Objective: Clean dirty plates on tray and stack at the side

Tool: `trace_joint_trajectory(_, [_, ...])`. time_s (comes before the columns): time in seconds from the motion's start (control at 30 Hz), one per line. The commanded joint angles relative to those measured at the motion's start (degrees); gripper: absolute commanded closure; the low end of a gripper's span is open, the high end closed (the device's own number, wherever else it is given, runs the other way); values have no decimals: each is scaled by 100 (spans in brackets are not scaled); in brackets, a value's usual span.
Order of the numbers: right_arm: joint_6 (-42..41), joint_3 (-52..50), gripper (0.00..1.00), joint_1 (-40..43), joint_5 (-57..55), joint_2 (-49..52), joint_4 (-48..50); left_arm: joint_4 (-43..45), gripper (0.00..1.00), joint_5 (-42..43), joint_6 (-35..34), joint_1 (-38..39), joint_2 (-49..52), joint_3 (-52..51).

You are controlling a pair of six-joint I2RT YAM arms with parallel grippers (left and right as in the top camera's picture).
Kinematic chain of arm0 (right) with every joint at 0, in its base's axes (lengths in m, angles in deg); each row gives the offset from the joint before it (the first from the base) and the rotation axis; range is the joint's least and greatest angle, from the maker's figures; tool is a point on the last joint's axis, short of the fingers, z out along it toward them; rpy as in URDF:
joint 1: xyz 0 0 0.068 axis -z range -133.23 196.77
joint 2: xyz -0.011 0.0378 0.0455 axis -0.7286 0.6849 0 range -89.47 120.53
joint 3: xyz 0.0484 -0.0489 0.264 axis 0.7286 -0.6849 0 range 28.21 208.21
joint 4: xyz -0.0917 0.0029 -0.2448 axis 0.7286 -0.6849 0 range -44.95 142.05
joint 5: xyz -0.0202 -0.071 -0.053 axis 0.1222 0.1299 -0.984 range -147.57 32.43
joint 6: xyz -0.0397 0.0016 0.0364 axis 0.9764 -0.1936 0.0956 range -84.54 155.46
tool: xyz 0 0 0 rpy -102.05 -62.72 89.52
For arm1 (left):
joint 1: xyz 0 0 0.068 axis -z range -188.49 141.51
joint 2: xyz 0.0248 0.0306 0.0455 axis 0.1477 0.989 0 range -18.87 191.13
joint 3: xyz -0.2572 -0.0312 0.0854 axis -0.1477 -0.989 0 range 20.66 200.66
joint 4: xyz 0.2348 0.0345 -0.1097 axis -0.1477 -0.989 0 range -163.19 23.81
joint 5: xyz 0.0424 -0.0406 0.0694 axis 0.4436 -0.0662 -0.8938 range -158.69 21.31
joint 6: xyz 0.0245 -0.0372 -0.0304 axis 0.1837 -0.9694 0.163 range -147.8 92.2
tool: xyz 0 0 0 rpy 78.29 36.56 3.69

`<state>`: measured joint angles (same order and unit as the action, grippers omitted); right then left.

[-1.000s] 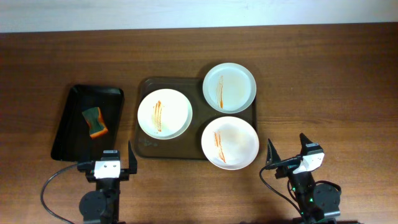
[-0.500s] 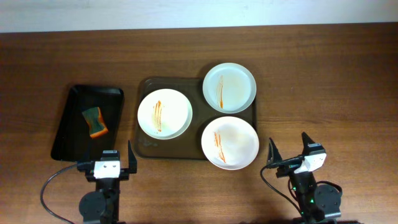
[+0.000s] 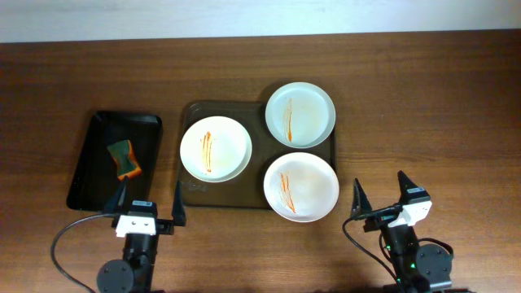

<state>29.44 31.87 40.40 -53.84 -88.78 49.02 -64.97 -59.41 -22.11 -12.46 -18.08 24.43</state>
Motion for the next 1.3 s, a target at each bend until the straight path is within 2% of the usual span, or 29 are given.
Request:
trace_joint_trajectory(0.0, [-39, 511, 2, -37, 31, -33, -365, -111, 1, 39, -142, 7, 105, 564])
trace_joint_trajectory(0.17, [-44, 1027, 2, -37, 79, 26, -682, -219, 1, 107, -142, 7, 1460, 1606])
trace_joint_trajectory(0.37, [-39, 2461, 2, -37, 118, 1322, -1314, -1429, 1, 411, -138, 7, 4041, 3571])
trace_joint_trajectory(0.53, [-35, 4249, 2, -37, 474, 3613, -2256, -3370, 1, 472, -133, 7, 6151, 5705])
trace_joint_trajectory(0.73, [-22, 6953, 2, -37, 1150, 6909, -4286, -5930, 1, 498, 273, 7, 8120, 8345])
trace_joint_trajectory(0.8, [-20, 7506, 2, -37, 2057, 7788, -4419, -6218, 1, 1067, 273, 7, 8354, 8524])
trace_joint_trajectory(0.87, [-39, 7514, 1, -46, 2898, 8413, -3919, -6249, 1, 1161, 258, 7, 8413, 8524])
trace_joint_trajectory(0.9, [-42, 7514, 11, -192, 3180, 8846, -3663, -6308, 1, 1235, 251, 7, 8413, 8524])
trace_joint_trajectory(1.03, [-625, 7746, 25, -914, 2166, 9597, -3449, -6251, 1, 1198, 273, 7, 8441, 8526])
trace_joint_trajectory(1.07, [-715, 7884, 28, -1091, 1996, 9746, -3484, -6317, 0, 848, 76, -4, 8483, 8526])
trace_joint_trajectory(1.1, [-881, 8122, 29, -1381, 1674, 9984, -3550, -6393, 0, 166, -592, -76, 8572, 8526])
trace_joint_trajectory(1.17, [-1108, 8518, 32, -1834, 1167, 10445, -3657, -6498, 0, -584, -1231, -286, 8745, 8526])
trace_joint_trajectory(1.27, [-1410, 8749, 37, -2299, 785, 11154, -3563, -6472, 0, -949, -1276, -522, 8931, 8526])
